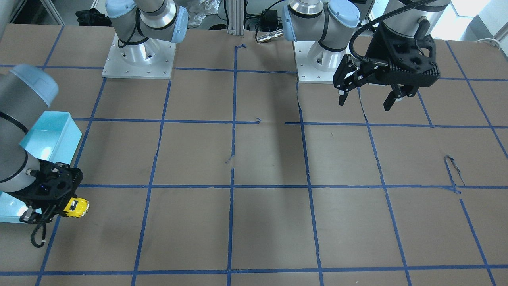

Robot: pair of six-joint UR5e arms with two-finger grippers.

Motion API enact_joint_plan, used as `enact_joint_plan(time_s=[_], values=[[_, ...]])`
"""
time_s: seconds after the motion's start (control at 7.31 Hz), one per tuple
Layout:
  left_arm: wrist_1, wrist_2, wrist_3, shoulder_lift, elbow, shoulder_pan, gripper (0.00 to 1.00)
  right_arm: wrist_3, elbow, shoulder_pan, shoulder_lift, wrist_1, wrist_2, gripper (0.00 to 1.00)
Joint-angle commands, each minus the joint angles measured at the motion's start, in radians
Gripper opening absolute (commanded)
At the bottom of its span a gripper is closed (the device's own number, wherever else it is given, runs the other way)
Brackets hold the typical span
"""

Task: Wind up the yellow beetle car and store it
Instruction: 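Carry the car with the right gripper into the light-blue bin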

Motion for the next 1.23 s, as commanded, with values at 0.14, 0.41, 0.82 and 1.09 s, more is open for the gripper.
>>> enact_joint_plan(time_s=[0.14, 0.41, 0.82, 1.09], values=[[0.0, 0.006, 0.001, 0.002, 0.001, 0.0, 1.0, -0.164, -0.066, -0.082, -0.076, 0.166, -0.172, 0.0], [-0.001, 0.007, 0.001, 0.007, 0.001, -0.002, 1.0, -0.258, -0.031, -0.245, -0.079, 0.174, -0.168, 0.0], [0.0, 0.007, 0.001, 0.008, 0.0, 0.001, 1.0, -0.369, 0.13, -0.337, -0.078, 0.018, -0.154, 0.0], [0.0, 0.009, 0.001, 0.008, 0.001, 0.003, 1.0, -0.357, 0.201, -0.337, -0.067, -0.038, -0.108, 0.0]])
